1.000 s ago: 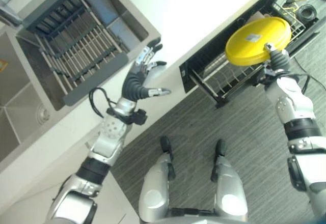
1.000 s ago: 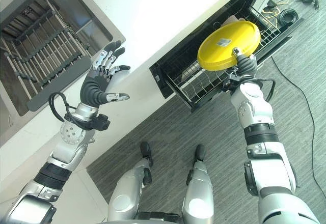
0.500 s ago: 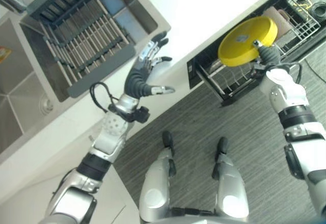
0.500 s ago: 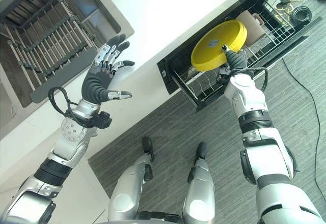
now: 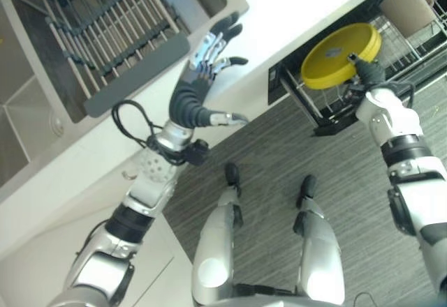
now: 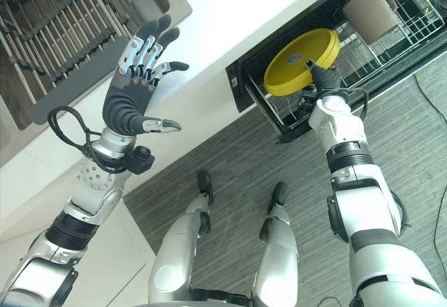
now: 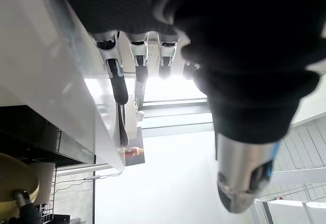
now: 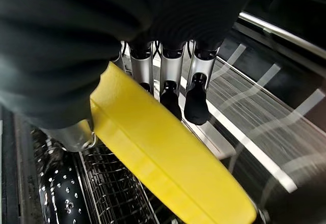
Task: Place the dishes in the dishwasher.
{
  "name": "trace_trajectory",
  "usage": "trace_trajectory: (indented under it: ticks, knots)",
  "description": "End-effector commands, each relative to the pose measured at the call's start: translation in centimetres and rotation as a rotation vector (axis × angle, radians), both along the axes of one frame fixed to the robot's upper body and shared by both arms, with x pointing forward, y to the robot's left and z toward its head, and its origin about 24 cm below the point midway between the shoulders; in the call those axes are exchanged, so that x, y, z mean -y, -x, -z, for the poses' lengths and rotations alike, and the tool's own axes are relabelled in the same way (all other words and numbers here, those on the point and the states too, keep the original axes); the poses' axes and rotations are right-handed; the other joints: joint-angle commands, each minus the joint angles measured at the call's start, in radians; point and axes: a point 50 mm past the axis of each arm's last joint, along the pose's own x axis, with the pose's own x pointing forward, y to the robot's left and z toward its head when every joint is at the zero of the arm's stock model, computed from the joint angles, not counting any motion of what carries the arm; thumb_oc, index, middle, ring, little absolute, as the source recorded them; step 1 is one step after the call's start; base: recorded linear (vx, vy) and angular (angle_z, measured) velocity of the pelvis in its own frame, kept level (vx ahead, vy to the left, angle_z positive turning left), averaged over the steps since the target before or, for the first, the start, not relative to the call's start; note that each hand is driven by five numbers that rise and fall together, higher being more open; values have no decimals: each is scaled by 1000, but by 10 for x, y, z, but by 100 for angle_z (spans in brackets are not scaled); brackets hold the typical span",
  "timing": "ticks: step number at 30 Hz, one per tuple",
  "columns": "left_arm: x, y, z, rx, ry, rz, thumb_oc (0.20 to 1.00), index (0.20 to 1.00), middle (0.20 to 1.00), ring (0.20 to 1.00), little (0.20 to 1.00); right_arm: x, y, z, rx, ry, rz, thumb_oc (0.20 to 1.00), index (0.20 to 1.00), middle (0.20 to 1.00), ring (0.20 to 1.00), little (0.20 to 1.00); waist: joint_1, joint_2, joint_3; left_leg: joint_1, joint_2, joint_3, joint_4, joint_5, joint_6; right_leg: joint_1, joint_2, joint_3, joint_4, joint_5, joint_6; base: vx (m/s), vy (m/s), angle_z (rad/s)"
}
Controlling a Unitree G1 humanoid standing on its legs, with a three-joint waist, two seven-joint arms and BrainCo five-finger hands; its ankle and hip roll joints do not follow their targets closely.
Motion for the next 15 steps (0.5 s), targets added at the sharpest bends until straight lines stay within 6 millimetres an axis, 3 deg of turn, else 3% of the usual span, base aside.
trace_trajectory:
  ticks: [1,13,14,15]
  knots:
    - [-16,-7,18,-100,-20,-67,1000,1000,1000,1000,1000,-3,6,-67,220,262,24,200,200,200,200,200,11,-35,-21,-20,9,-61,86,-144,-19,-44,-24,-26,23,-40,20,0,0,0]
    - [-24,-6,19,-93,-51,-69,1000,1000,1000,1000,1000,6,19,-116,185,878,191,200,200,200,200,200,20,-55,-21,-48,17,-77,115,-152,-25,-48,-19,-41,26,-41,21,-1,-29,1]
    - [-26,-5,20,-90,-57,-70,1000,1000,1000,1000,1000,4,21,-125,151,1101,211,200,200,200,200,200,23,-61,-21,-55,19,-79,120,-152,-26,-48,-18,-46,24,-38,21,-9,-44,3]
    - [-27,-5,20,-94,-61,-69,1000,1000,1000,1000,1000,2,21,-128,141,1150,208,200,200,200,200,200,25,-63,-21,-57,21,-80,124,-152,-27,-47,-18,-48,24,-39,22,-14,-46,5]
